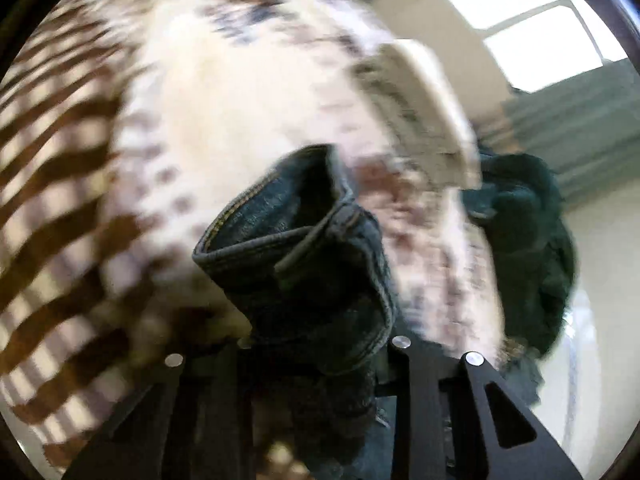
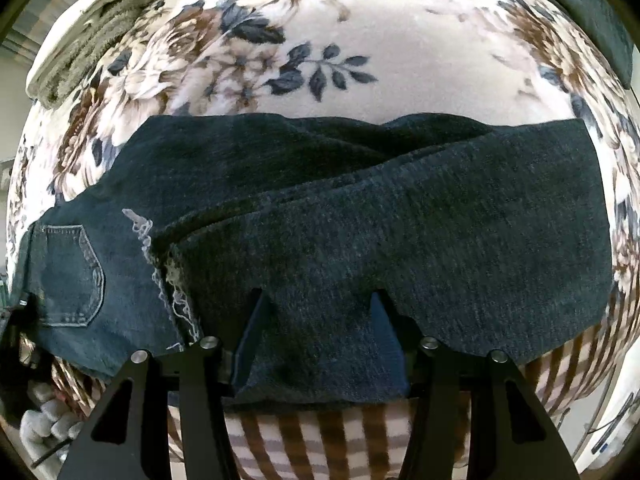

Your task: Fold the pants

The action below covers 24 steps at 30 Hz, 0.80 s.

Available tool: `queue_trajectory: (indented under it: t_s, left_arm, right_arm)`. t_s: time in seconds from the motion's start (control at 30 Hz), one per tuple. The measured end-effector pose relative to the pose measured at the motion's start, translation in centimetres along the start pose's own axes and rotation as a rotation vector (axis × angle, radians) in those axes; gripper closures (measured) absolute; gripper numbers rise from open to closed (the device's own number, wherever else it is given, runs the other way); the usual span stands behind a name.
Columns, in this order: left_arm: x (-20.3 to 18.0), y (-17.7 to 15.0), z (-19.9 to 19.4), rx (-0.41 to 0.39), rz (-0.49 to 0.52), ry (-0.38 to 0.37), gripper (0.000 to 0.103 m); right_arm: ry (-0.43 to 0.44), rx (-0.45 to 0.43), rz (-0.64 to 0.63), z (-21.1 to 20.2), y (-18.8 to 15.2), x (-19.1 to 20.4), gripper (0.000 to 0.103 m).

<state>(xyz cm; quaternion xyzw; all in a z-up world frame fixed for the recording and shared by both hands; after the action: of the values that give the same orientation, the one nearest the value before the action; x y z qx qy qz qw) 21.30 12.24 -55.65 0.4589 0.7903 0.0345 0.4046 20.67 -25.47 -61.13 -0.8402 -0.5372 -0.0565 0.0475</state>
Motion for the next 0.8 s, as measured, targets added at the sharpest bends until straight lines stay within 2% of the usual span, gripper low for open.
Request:
queue_trajectory:
  t_s: [0.1,0.23,0.33,0.43,0.53,0.63,0.67,0.8]
  left_arm:
    - [-2.8,0.9,-0.6,-0.026,0.052,-0.109,0.078]
    - [-7.3,0.6,-1.6,-0.046,0.173,-0.154,0.078]
    - [-12.4,-0.8,-2.7,-0.057,0.271,-0.202,0.079]
    - [-18.6,-3.3,-3.1,-0.033,0.38,-0.253,0.079]
    - [-24.2,-7.2,-2.3,0.032,0.452,-0.322,0.079]
    - [-28.3,-12.0,1.1,0.161,0.474,-0.364,0.079]
    - [-29.4,-14.2,2.9,0.229,0.478,-0.364,0.079]
    - [-31.7,-19.1,8.5,0.387,0.505,-0.307,0.079]
  right_arm:
    - [0.023,-0.008,0.016,-0.5,-0.6,-1.1,0.047]
    - [0.052,-0.035,0.03,-1.4,-1.2,-3.1,0.047]
    - [0.057,-0.051,0.052,-2.7,-1.1,-5.2,0.047]
    - [0.072,-0.086,0.1,-4.9,-0.4,-8.6,0.047]
    - [0.072,-0.11,0.149,-6.8,0.6,-12.4,0.047]
    - [0.072,-0.115,0.203,-8.2,1.7,-17.0,0.047]
    - [0.056,-0.111,0.214,-8.4,2.1,-18.7,0.047]
    - [0.05,-0.096,0.254,-8.8,3.7,-23.6,0.047]
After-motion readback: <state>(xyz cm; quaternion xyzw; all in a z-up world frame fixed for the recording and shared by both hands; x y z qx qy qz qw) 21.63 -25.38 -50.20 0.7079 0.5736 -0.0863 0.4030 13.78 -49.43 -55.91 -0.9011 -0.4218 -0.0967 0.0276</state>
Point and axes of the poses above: each gripper's, at about its wrist camera, not at the fingertips, and z roughly the way its jaws point, x to its left, y to its top, the point moved 1 cm from there along z, roughly the way its jaws point, and after that the axes turned 10 degrees about z, right-handed, at the moved point
